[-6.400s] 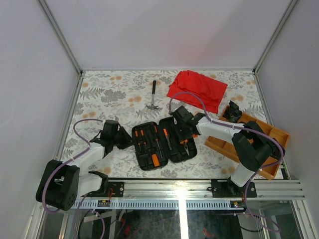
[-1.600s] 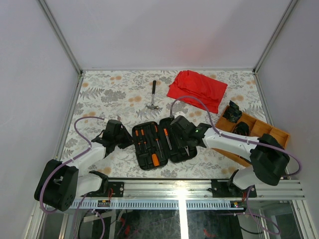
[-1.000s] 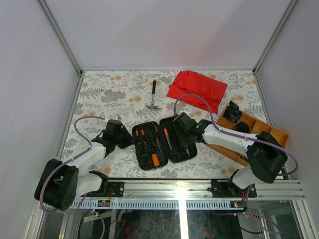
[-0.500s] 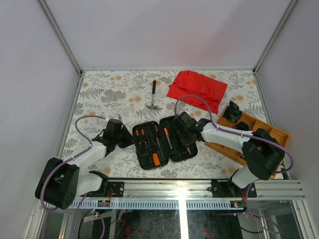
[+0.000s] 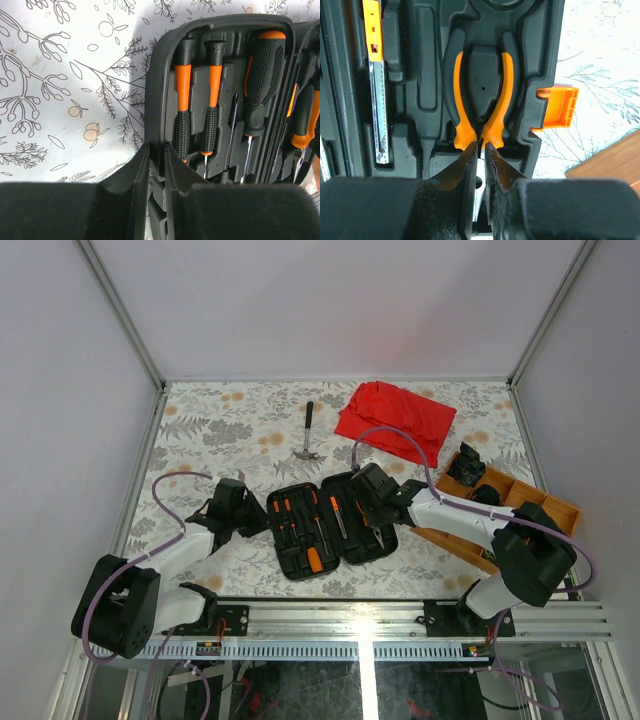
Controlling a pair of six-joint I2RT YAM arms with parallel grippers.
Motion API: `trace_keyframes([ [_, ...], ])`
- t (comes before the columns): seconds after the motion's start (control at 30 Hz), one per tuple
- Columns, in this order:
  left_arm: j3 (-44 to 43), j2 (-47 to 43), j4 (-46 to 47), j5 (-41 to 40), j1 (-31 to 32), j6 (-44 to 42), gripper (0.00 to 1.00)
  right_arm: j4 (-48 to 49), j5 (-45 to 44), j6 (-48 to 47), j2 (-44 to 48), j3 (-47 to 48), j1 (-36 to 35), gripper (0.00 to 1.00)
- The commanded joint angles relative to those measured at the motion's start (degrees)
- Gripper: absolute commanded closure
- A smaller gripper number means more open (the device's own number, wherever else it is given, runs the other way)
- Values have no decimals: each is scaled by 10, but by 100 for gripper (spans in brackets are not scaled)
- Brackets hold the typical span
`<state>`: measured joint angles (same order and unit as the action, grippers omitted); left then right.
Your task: Sort the tools into containers
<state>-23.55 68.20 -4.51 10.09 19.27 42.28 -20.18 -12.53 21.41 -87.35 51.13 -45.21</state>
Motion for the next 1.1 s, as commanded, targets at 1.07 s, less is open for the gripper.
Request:
trace_keyframes([
  [1.07,-4,15,-9,19,8,-16,94,21,12,-134,-120,97,4,67],
])
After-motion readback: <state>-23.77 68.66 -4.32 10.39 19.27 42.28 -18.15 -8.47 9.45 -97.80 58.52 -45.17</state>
